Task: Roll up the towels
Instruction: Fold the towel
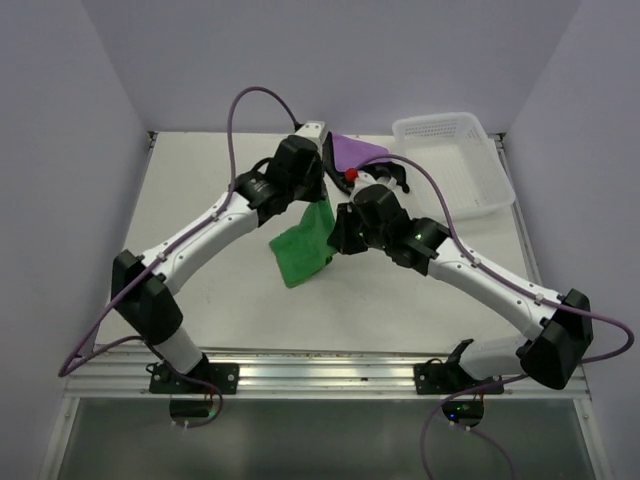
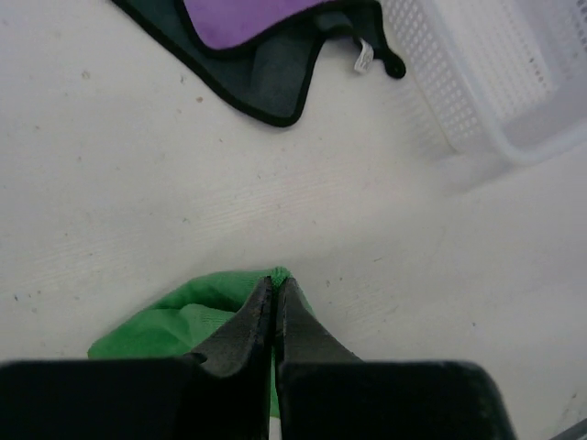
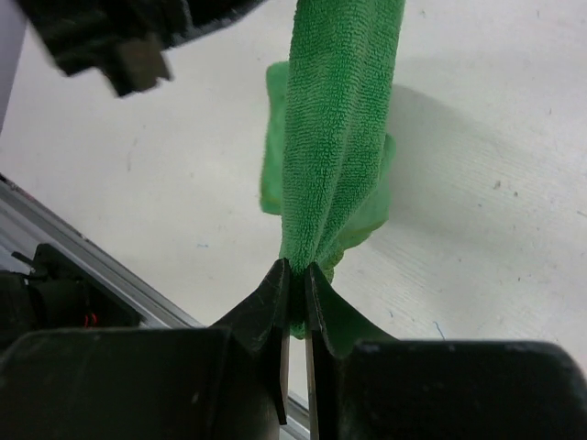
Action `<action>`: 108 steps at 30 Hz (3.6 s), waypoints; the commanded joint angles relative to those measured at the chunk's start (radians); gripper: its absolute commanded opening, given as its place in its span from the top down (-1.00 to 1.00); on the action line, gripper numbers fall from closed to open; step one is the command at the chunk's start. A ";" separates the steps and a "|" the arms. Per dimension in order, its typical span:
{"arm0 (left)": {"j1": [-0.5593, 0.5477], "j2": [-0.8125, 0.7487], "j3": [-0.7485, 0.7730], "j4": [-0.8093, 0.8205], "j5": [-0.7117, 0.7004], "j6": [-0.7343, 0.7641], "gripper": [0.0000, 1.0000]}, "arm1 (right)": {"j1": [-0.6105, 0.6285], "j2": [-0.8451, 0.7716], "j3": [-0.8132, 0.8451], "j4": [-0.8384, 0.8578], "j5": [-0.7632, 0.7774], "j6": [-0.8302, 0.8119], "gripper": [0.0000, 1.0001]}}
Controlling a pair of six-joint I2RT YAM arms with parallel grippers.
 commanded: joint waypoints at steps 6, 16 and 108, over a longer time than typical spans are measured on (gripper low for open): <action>0.034 -0.294 -0.075 0.182 -0.195 0.007 1.00 | 0.097 -0.001 0.150 -0.052 -0.044 -0.055 1.00; 0.063 -0.415 -0.185 0.137 -0.236 0.007 1.00 | 0.206 0.082 0.296 -0.061 -0.064 -0.029 1.00; 0.044 0.654 0.418 0.304 0.100 0.053 1.00 | -0.309 0.255 -0.256 0.048 0.527 -0.323 0.88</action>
